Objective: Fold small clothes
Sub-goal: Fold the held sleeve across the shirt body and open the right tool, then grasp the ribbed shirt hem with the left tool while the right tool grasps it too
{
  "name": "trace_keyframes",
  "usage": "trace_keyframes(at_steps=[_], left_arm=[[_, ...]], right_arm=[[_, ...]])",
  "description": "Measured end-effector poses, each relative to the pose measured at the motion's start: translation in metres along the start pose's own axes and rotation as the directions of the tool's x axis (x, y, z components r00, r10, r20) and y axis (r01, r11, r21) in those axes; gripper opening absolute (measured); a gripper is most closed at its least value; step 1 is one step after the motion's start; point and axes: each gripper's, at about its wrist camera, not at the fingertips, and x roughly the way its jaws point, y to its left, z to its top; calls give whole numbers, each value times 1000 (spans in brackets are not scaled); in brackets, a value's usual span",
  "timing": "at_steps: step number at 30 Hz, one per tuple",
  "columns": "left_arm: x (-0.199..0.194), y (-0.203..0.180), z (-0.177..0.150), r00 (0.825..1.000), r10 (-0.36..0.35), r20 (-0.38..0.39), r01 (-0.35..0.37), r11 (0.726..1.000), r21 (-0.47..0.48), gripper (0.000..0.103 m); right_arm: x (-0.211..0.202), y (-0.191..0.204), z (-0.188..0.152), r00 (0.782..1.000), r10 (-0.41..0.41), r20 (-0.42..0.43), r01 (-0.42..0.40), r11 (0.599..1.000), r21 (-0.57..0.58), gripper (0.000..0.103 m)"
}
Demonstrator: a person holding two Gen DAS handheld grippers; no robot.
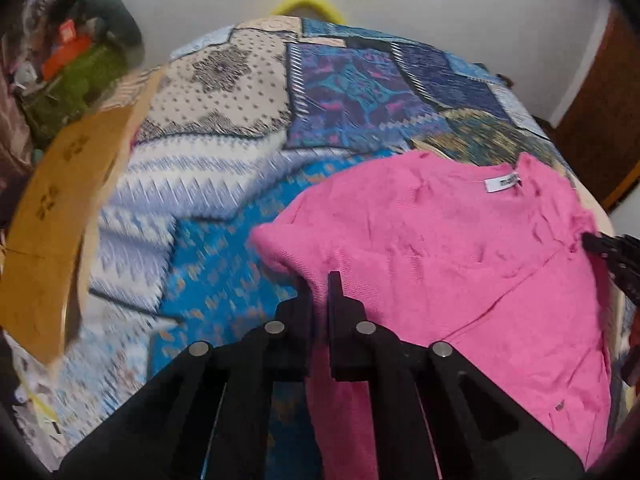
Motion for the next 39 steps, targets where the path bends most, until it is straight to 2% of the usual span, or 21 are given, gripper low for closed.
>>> trace_keyframes(at_steps=[5,7,9,10,12,15,23,28,30,32,34,35,37,38,39], left_arm=[[6,9,10,999,-29,-38,27,998,-64,6],[-4,7,3,999,-36,-30,34,997,-65,10],[-17,3,-8,999,-27,-36,25,999,-45,23],[-23,0,-14,999,-26,-38,24,999,-35,26],[-41,-5,-32,999,-27,-41,27,1000,-9,36],[-64,-8,-57,998,-40,-51,40,999,6,41],[-118,-15,-129,994,-69,-82,71,997,14,47],[-134,-21,-168,984,-132,-122,133,991,-1,48],[-136,-26,-182,980,-149,-133,150,989,2,48],[-141,-32,-191,987,-124,-100,128,991,30,47],[-144,-36,-194,988,-130,-80,134,990,44,22],[-145,-39,-194,987,-137,-80,141,989,48,4],[-147,-43,-192,989,-133,-60,137,988,71,5],[-148,-47,-189,992,-114,-43,118,987,107,5],[-146,-49,-186,995,-92,-33,95,987,127,4]], right_arm=[[-8,-7,11,1000,-1,0,1,999,33,12],[-20,-5,6,1000,8,-6,-8,1000,25,22],[-35,-2,-4,1000,22,-10,-22,1000,10,30],[-39,0,-7,1000,27,-13,-27,1000,2,34],[-54,5,-20,999,42,-24,-42,999,-18,39],[-79,13,-41,997,67,-26,-68,997,-35,44],[-126,29,-97,991,124,-50,-125,992,-19,51],[-132,36,-136,986,134,-95,-136,991,-12,52],[-126,36,-150,982,147,-121,-147,989,7,52],[-117,37,-162,977,154,-148,-150,988,35,52],[-109,35,-168,974,172,-150,-162,984,74,51],[-108,33,-168,972,189,-138,-176,980,97,47],[-106,33,-165,961,237,-138,-222,968,117,23],[-104,35,-160,961,241,-138,-227,968,110,18],[-102,40,-156,962,235,-140,-224,971,87,8]])
